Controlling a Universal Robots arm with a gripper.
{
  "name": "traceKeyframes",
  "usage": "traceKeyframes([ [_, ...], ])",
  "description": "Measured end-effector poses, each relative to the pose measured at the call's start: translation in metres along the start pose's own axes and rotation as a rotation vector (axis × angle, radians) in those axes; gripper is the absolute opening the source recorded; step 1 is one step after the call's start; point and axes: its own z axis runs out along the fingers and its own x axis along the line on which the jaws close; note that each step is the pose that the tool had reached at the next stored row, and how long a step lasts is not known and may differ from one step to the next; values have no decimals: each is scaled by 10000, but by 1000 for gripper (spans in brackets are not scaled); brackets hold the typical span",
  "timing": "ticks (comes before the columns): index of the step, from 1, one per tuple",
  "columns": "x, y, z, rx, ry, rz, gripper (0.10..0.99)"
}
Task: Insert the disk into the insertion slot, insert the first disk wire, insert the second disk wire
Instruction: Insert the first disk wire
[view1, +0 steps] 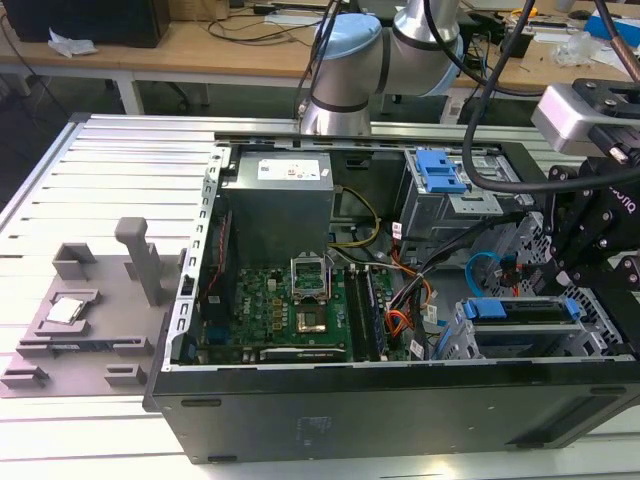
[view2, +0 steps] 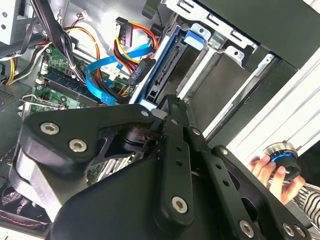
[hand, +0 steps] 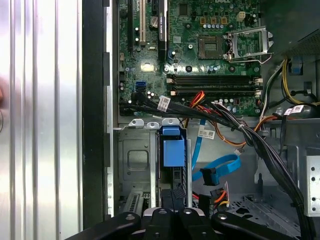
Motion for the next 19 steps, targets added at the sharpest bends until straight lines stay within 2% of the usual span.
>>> traceKeyframes([
  [4, -20, -26, 0, 0, -1, 0, 106],
  [6, -126, -33, -1, 0, 0, 2, 106],
  [7, -234, -33, -2, 0, 5, 0, 106],
  [8, -260, -36, -2, 0, 4, -1, 106],
  [12, -281, -88, 0, -1, 5, 0, 106],
  [14, -281, -88, 1, -1, 4, 1, 106],
  [17, -281, -89, 1, -2, 4, 0, 294],
  [19, -281, -89, 1, -1, 4, 1, 294],
])
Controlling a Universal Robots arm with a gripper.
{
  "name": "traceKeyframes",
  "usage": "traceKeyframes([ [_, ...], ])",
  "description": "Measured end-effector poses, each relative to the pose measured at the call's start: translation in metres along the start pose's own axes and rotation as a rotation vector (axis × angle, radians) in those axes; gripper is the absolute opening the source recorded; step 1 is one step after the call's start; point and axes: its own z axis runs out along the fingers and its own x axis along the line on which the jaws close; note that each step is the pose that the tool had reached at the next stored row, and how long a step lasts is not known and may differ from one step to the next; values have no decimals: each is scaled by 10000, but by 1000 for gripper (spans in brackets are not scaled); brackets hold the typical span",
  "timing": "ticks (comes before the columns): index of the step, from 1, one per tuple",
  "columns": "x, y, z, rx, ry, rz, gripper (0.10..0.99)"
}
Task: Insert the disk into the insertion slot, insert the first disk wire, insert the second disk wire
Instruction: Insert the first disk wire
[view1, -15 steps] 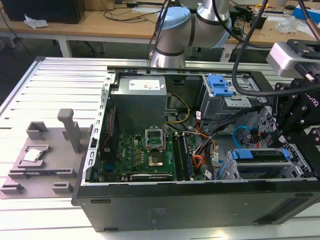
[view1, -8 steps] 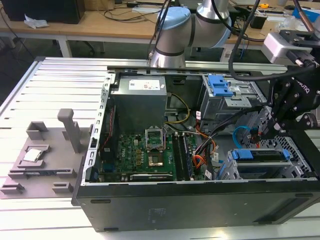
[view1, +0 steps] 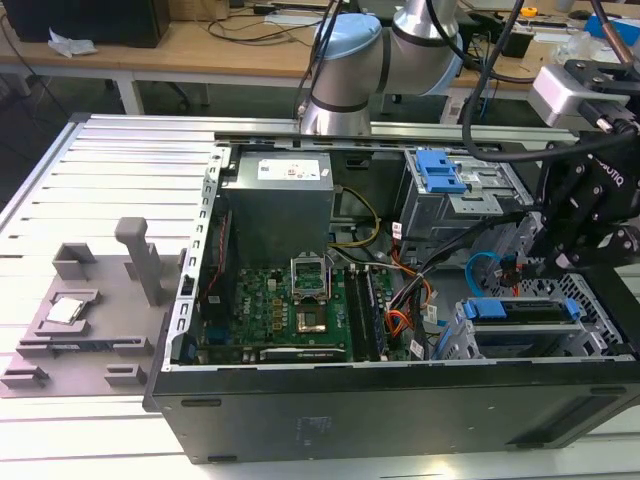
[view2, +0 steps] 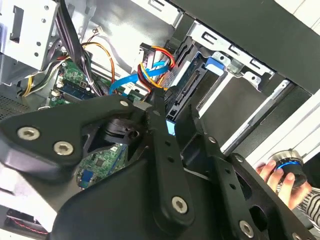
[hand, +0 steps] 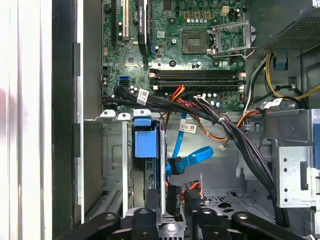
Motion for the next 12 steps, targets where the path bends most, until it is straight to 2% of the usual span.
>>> traceKeyframes([
  [1, 0, 0, 0, 0, 0, -1, 361],
  [8, -11, -2, 36, 0, -2, 44, 361],
  [12, -70, -3, 78, -1, -8, 138, 361],
])
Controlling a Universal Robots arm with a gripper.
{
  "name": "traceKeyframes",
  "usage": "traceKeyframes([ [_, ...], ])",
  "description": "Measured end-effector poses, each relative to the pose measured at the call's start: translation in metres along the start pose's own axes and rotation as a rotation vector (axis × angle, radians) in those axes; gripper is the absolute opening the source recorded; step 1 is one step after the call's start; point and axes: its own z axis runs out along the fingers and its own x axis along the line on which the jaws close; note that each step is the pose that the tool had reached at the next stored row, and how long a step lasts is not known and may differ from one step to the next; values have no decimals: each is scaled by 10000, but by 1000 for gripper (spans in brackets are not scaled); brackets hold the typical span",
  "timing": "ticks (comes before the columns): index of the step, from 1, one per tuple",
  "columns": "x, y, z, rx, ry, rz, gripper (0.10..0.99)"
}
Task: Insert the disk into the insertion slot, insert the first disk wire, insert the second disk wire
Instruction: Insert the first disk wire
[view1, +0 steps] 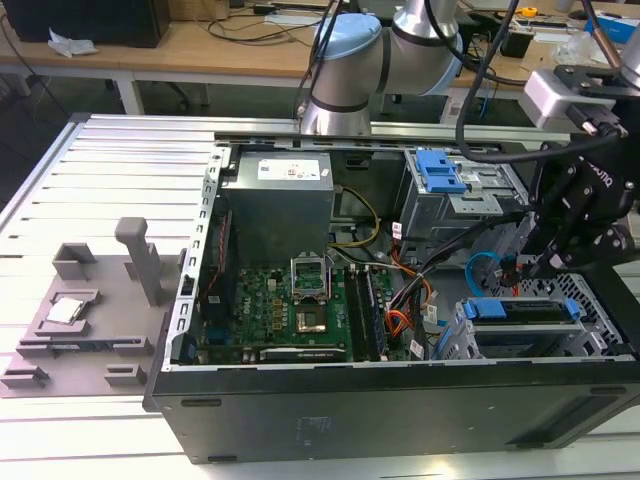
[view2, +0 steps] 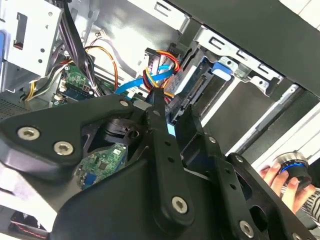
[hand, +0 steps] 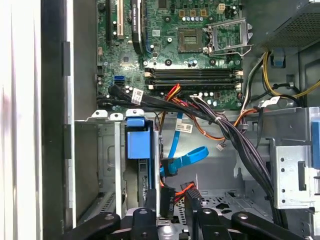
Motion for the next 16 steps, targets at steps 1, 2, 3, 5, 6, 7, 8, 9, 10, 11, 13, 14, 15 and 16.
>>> traceKeyframes([
  [1, -3, -1, 30, 0, 1, 42, 361],
  [2, -3, -2, 42, 0, 12, 52, 361],
  [3, -3, -2, 57, 0, 26, 61, 361],
  [5, -3, -3, 73, 2, 66, 68, 361],
  [6, -3, -3, 72, 2, 79, 70, 361],
  [7, -2, -3, 73, 2, 84, 70, 361],
  [8, -3, -3, 74, 3, 101, 70, 361],
  [9, -3, -3, 74, 3, 114, 71, 349],
  [10, -3, -3, 74, 4, 122, 71, 282],
  [11, -3, -3, 74, 3, 131, 72, 216],
  [13, -3, -3, 74, 4, 160, 73, 173],
  [14, -3, -3, 74, 5, 171, 73, 173],
  [15, -3, -3, 74, 5, 184, 73, 173],
  [16, -3, -3, 74, 5, 190, 74, 173],
])
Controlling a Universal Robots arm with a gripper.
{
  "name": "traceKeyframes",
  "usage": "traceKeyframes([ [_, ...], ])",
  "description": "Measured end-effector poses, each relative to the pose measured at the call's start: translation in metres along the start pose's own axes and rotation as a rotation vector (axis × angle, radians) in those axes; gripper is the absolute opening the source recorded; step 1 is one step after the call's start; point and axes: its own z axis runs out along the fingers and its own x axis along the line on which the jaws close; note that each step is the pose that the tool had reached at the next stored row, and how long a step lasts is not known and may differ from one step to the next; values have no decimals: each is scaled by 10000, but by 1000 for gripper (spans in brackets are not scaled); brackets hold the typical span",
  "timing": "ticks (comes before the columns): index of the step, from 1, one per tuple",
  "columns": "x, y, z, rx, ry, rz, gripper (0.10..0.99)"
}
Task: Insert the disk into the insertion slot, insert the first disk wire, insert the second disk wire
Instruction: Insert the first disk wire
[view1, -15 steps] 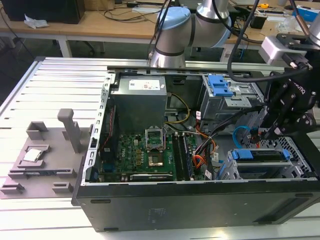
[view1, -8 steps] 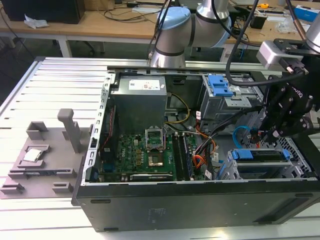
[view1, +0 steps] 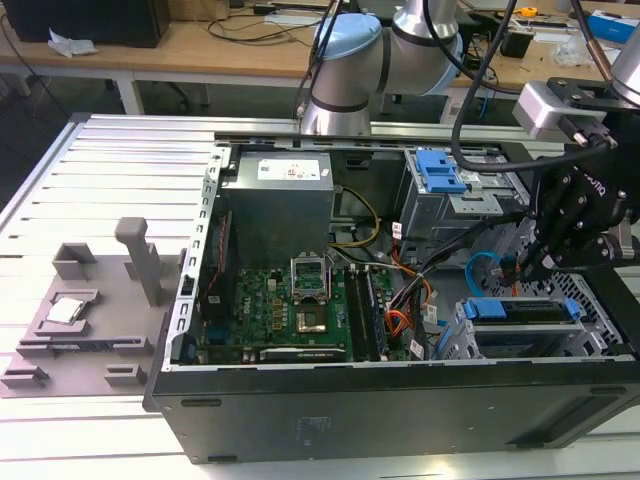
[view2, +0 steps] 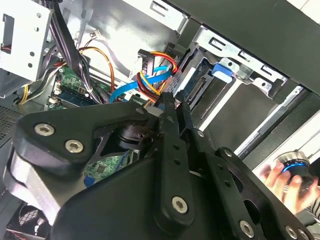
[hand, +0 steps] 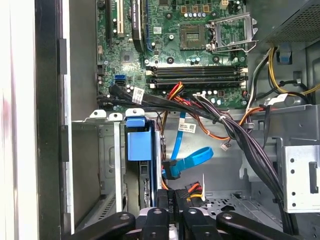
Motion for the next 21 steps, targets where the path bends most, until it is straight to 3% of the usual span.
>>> traceKeyframes([
  [11, 8, -14, 6, 1, 11, 1, 173],
  [14, 50, -17, 17, 0, 10, -1, 173],
  [19, 197, -23, 53, 0, 10, 0, 173],
  [21, 204, -24, 65, 0, 8, 1, 173],
])
